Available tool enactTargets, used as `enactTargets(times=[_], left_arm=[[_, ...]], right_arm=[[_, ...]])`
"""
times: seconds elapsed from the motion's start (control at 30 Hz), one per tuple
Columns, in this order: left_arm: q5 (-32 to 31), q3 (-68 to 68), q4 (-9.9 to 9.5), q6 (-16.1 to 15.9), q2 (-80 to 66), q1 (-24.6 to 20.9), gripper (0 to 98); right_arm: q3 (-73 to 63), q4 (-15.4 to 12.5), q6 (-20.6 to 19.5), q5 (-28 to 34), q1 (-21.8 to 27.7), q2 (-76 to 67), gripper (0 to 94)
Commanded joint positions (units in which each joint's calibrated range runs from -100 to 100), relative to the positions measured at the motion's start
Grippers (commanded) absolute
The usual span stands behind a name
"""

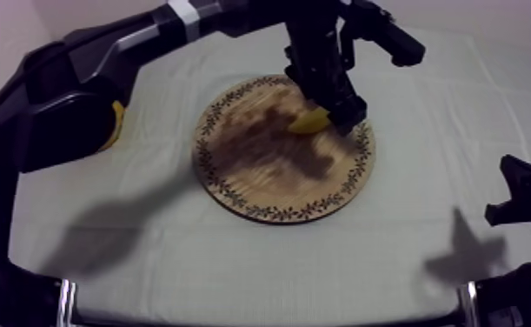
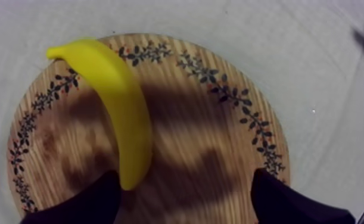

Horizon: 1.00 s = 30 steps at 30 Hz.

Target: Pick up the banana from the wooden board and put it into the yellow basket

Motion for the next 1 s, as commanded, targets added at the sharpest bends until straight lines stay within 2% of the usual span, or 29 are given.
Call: enactTargets(times=[0.0,0.73,0.97], left_arm=[[0.1,-2.1,-0.29,0.1,1.8,0.0,79.5],[0.1,-17.6,-3.38,2.6,16.3,-1.7,78.4],[0.1,-18.1,-4.18,2.6,18.0,-1.4,73.3]], right_arm=[[-0.1,0.0,0.0,-0.1,0.0,0.0,0.2],[-0.1,0.0,0.0,-0.1,0.0,0.0,0.2],[-0.1,0.0,0.0,-0.1,0.0,0.0,0.2]])
